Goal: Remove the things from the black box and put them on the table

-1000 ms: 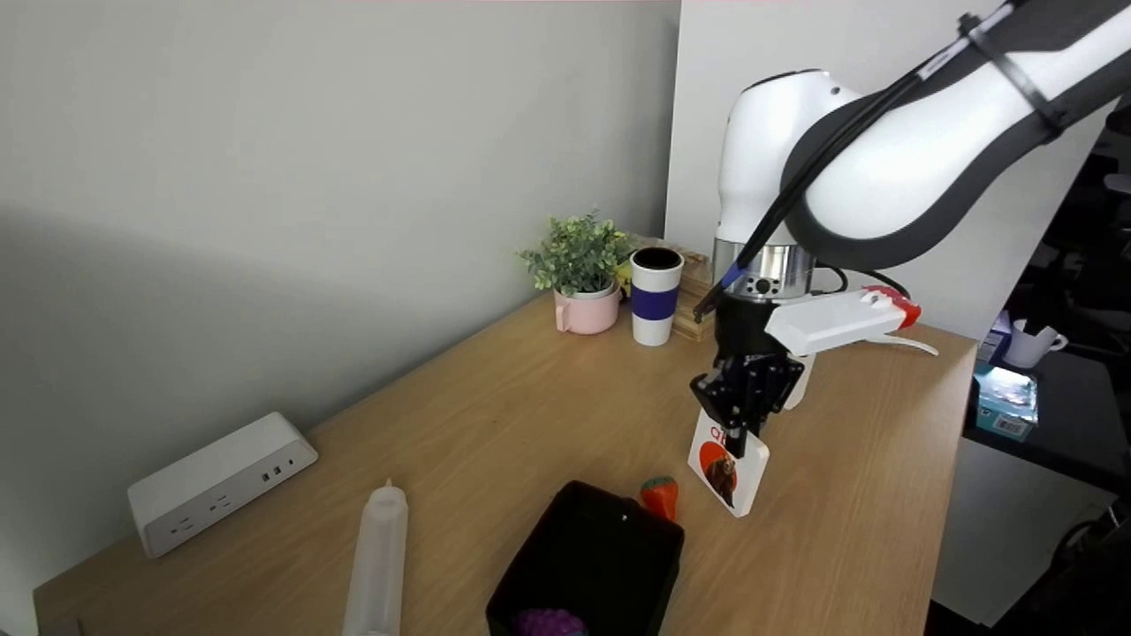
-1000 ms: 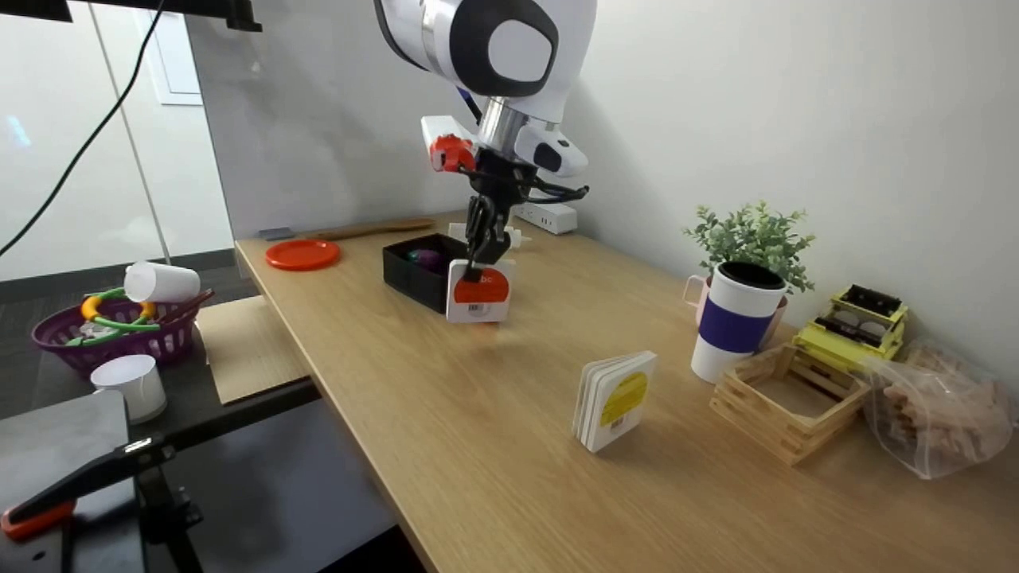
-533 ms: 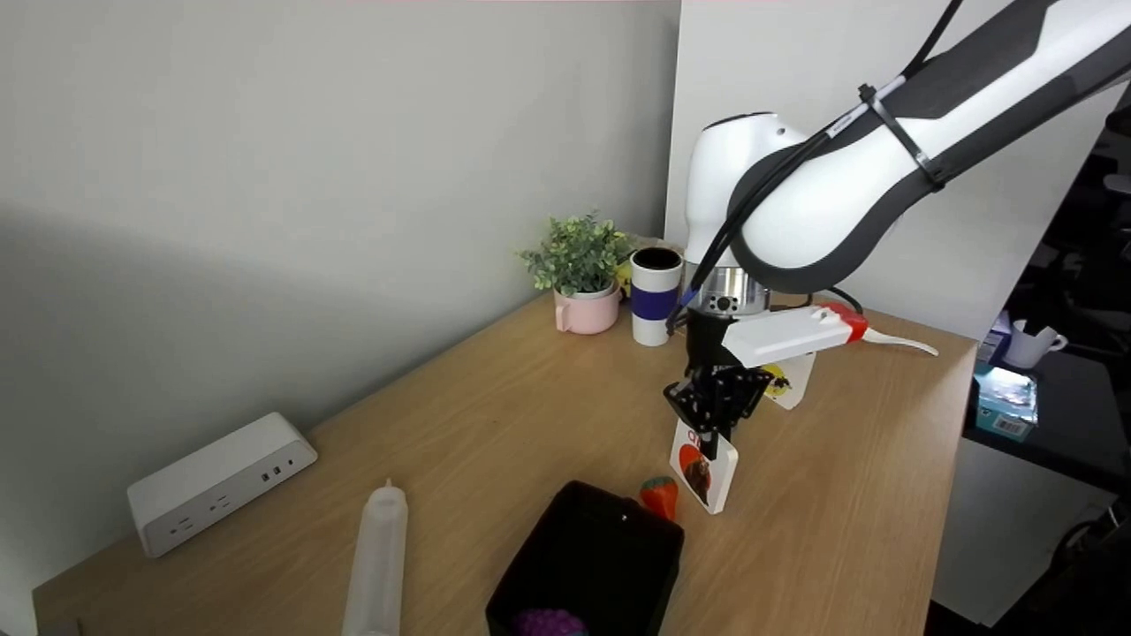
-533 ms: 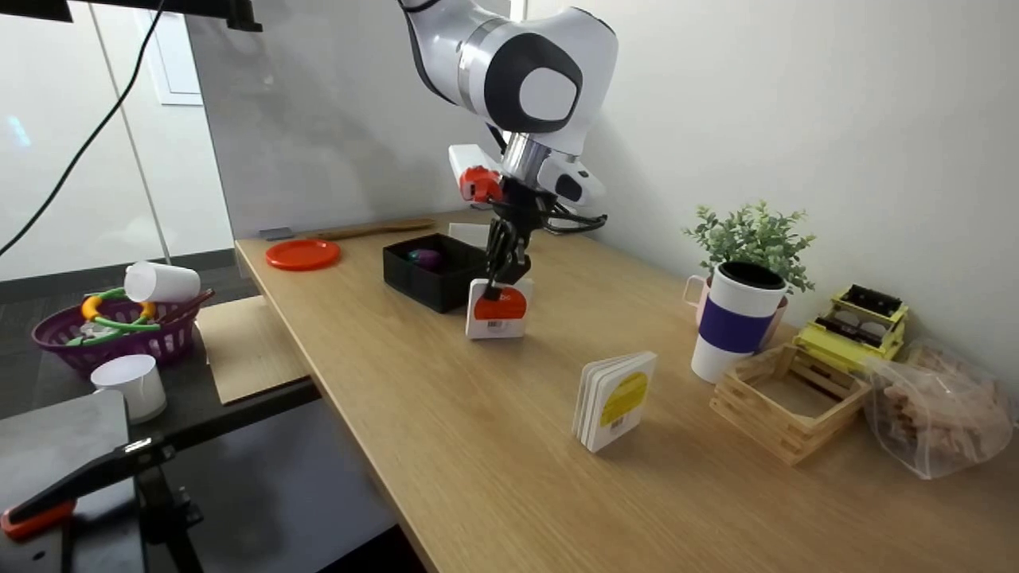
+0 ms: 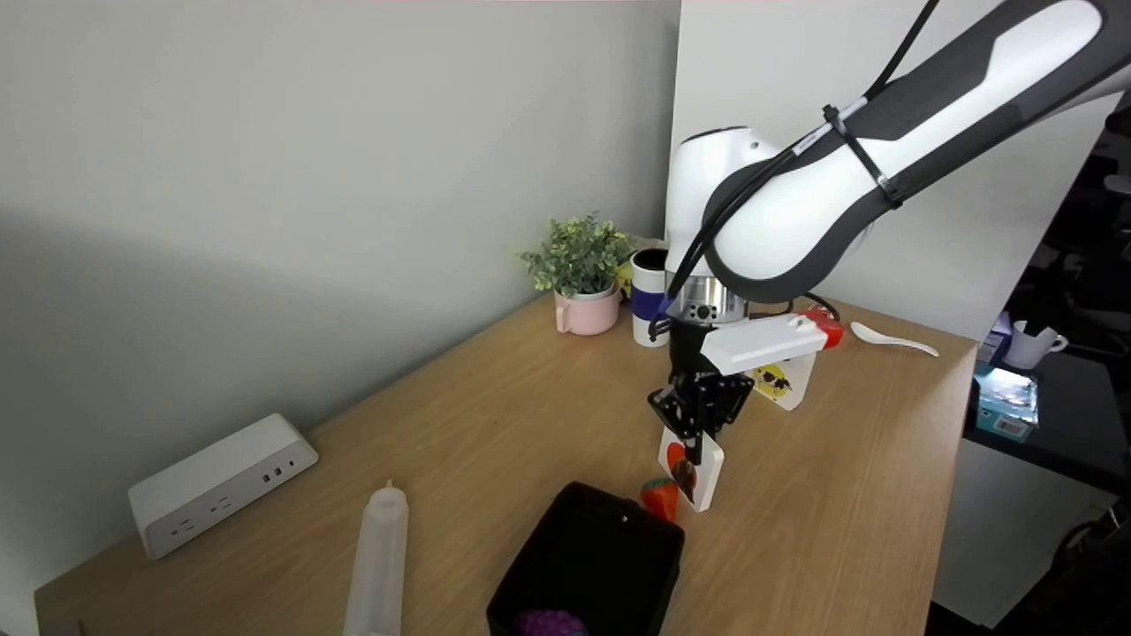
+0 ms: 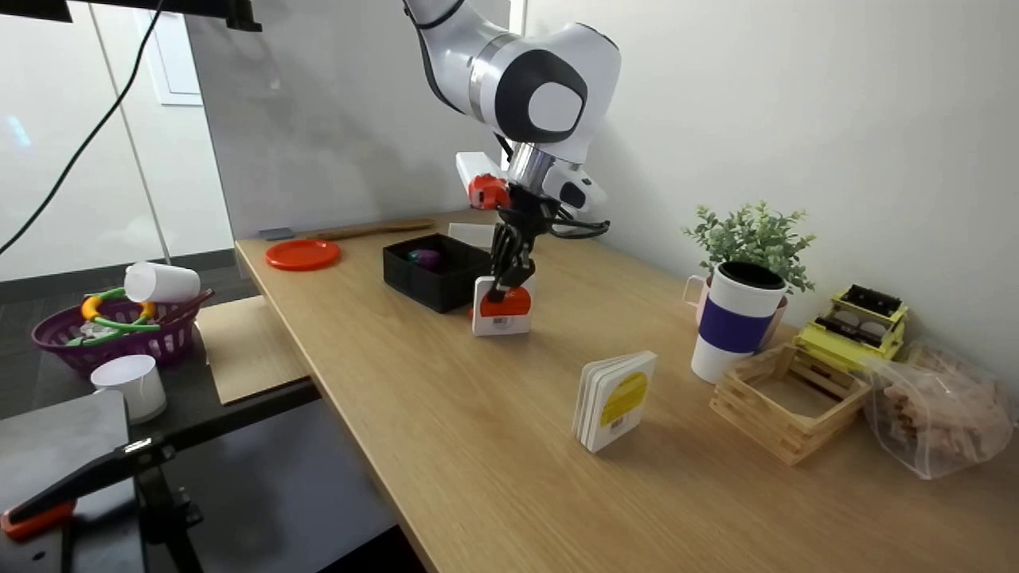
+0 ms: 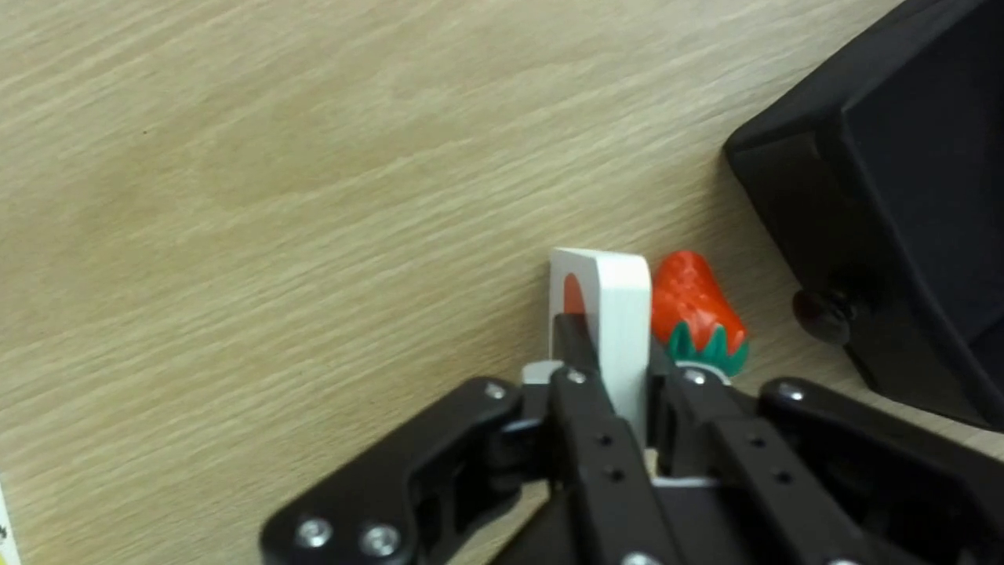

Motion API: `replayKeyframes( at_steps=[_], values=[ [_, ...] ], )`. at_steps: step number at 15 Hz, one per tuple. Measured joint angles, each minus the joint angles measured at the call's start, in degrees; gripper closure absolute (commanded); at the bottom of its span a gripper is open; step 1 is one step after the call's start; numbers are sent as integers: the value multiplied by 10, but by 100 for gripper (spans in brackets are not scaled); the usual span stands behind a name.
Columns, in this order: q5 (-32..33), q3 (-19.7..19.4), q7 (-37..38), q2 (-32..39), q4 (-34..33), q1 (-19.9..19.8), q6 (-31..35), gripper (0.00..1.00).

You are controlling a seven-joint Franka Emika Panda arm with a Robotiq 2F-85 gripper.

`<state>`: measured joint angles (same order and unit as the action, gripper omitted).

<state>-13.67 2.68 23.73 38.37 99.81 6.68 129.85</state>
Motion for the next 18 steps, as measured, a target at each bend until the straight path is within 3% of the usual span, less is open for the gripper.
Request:
replayKeyframes(
  at_steps=[1,2,4,5,7,9,12,14,18],
  values=[
    [0,0,1,2,-4,0,-2,61],
    [0,-1,1,4,-6,1,-3,60],
    [0,-1,2,6,-10,2,-3,47],
    [0,-1,2,9,-13,2,-3,60],
    [0,-1,3,14,-17,3,-3,35],
    [1,-3,5,16,-19,5,-4,27],
    [6,-7,13,16,-22,10,-4,6],
    [13,-10,25,16,-25,15,-4,0],
    [31,-17,48,13,-29,28,-4,0]
  ],
)
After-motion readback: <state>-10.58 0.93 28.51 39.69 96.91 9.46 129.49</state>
